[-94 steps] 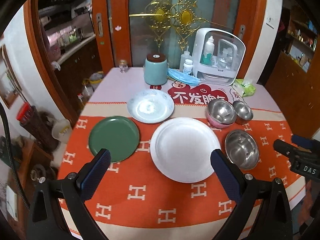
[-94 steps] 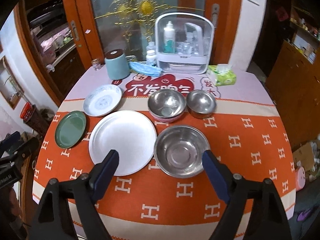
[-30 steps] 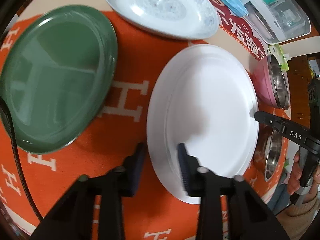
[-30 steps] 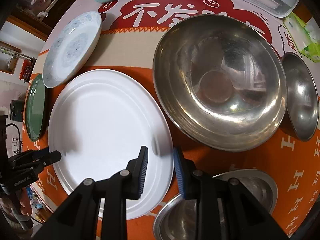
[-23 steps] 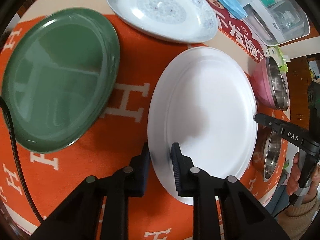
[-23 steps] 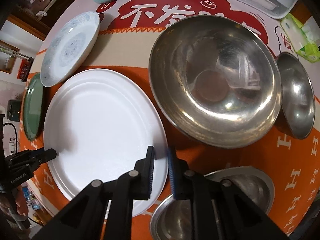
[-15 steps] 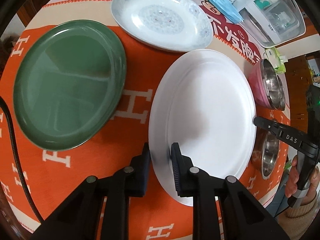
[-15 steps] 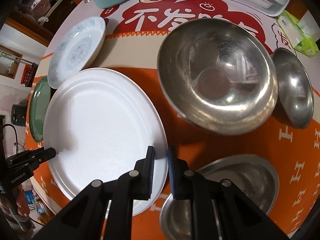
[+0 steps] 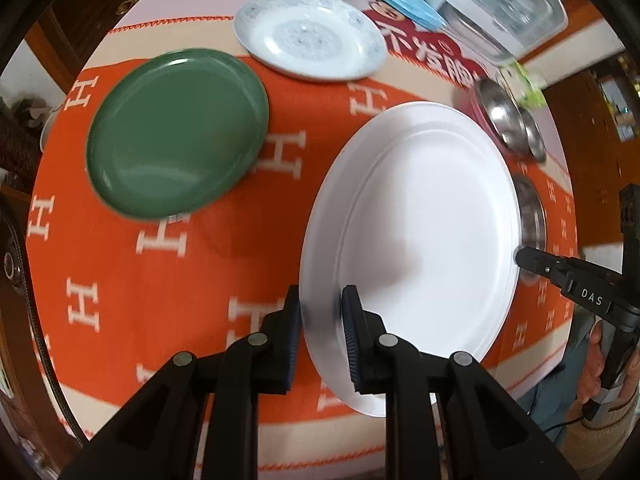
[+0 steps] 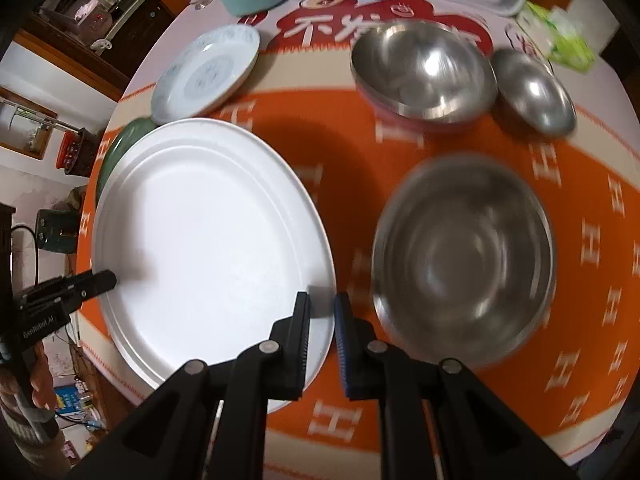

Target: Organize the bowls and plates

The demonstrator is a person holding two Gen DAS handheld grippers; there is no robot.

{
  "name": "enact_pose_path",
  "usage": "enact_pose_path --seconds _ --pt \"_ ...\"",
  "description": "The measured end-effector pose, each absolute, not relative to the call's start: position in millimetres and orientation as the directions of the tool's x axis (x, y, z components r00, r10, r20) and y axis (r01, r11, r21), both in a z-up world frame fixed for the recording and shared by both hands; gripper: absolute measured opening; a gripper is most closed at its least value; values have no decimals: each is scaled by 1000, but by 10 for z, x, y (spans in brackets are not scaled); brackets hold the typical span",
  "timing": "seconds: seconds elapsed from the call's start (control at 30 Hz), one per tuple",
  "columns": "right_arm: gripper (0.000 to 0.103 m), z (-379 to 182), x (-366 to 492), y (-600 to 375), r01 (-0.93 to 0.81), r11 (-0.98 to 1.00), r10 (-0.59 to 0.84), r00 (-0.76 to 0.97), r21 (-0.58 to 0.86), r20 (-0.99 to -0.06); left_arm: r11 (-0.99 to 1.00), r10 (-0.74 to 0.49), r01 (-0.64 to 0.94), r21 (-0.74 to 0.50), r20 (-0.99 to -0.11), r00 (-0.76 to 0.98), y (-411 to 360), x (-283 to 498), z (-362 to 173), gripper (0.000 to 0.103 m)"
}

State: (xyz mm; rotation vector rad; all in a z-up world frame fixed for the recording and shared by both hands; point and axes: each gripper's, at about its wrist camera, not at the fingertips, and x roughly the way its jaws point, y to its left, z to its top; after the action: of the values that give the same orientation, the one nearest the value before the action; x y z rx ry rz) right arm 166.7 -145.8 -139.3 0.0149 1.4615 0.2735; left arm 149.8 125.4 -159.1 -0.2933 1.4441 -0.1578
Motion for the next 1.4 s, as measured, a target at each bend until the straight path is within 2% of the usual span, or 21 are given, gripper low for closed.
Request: enact_pose_path --seconds 0.23,0.53,1.4 --pt "12 -1669 1006 -1546 -92 970 227 17 225 -974 960 -276 -28 -278 -960 51 1255 933 -1773 18" --pt "12 -1810 567 -1577 -44 971 235 -20 235 -972 960 -277 -62 -274 -960 -32 1322 589 -2125 20" --pt "10 -1854 659 -1514 -50 976 214 75 211 -974 973 -223 -58 -223 -975 17 1105 785 -2263 22"
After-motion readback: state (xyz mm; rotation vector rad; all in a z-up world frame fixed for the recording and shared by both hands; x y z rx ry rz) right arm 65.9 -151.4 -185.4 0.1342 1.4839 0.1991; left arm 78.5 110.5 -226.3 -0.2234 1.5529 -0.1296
